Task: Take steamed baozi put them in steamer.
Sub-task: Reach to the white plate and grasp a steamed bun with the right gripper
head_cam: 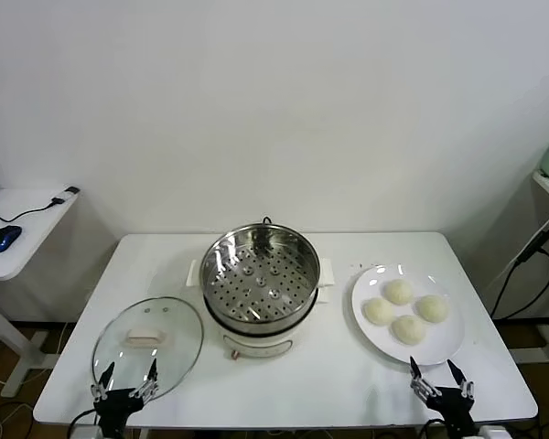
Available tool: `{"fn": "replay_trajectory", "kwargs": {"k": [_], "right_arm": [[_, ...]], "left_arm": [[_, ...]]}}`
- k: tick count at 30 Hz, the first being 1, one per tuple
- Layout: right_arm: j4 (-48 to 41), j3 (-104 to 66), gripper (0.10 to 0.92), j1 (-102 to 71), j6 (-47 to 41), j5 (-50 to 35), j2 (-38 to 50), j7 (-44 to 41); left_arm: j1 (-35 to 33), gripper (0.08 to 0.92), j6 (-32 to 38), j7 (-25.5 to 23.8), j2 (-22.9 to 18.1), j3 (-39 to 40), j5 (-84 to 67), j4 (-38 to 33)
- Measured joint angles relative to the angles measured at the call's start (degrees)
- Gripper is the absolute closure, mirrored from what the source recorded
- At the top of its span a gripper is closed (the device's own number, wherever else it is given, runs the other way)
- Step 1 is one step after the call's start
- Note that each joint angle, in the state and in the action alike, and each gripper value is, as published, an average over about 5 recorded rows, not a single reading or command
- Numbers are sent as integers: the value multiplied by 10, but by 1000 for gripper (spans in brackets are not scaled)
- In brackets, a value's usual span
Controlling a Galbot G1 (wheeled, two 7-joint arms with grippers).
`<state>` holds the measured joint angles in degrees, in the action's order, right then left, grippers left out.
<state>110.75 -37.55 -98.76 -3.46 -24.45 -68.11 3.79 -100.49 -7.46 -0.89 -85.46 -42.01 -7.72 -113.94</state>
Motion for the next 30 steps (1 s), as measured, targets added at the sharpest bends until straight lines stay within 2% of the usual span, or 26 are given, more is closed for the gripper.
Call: {"fn": "replay_trajectory", "kwargs": {"k": [7, 14, 22, 30], "right_arm": [[-14, 5, 203, 78, -55, 20, 49, -12], [-84, 64, 203, 232, -112, 45, 175, -93], [-216, 271, 203, 490, -91, 98, 322, -302], [-358, 572, 203, 795, -8, 135, 365, -531]], "left_arm": [[-2, 177, 2, 0, 5, 2, -1, -2], [1, 177, 4, 0, 13, 4, -3, -4], [6, 177, 6, -1, 15, 5, -4, -1], [7, 177, 9, -1, 11, 5, -1, 5]]}}
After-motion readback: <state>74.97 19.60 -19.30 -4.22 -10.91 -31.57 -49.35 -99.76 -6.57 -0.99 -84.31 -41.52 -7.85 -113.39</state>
